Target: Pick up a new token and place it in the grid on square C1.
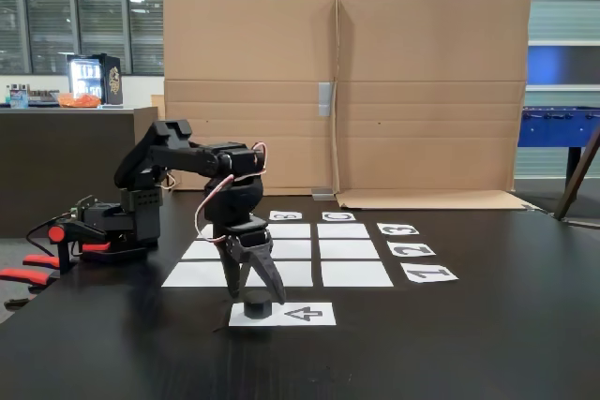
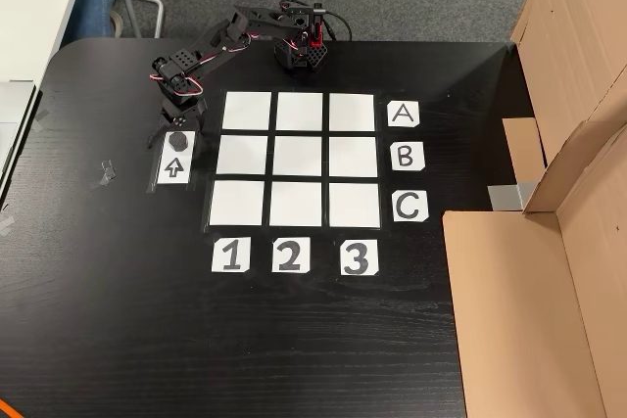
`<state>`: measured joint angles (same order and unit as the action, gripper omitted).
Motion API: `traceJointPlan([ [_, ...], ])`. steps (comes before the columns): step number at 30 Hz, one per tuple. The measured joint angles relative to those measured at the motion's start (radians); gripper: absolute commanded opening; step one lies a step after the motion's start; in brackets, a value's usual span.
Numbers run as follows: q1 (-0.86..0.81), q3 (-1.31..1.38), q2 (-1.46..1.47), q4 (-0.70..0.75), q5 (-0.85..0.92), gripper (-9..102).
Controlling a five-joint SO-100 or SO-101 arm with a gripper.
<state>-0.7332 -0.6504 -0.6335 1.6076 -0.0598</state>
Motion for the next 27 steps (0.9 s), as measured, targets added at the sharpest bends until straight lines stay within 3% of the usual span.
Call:
traceJointPlan([
  [5, 0.0, 0.003, 0.0, 0.0, -0.011, 62],
  [12, 0.0, 0.012, 0.009, -0.003, -0.026, 52],
  [27, 0.017, 0.043, 0.032, 0.021, -0.008, 51],
])
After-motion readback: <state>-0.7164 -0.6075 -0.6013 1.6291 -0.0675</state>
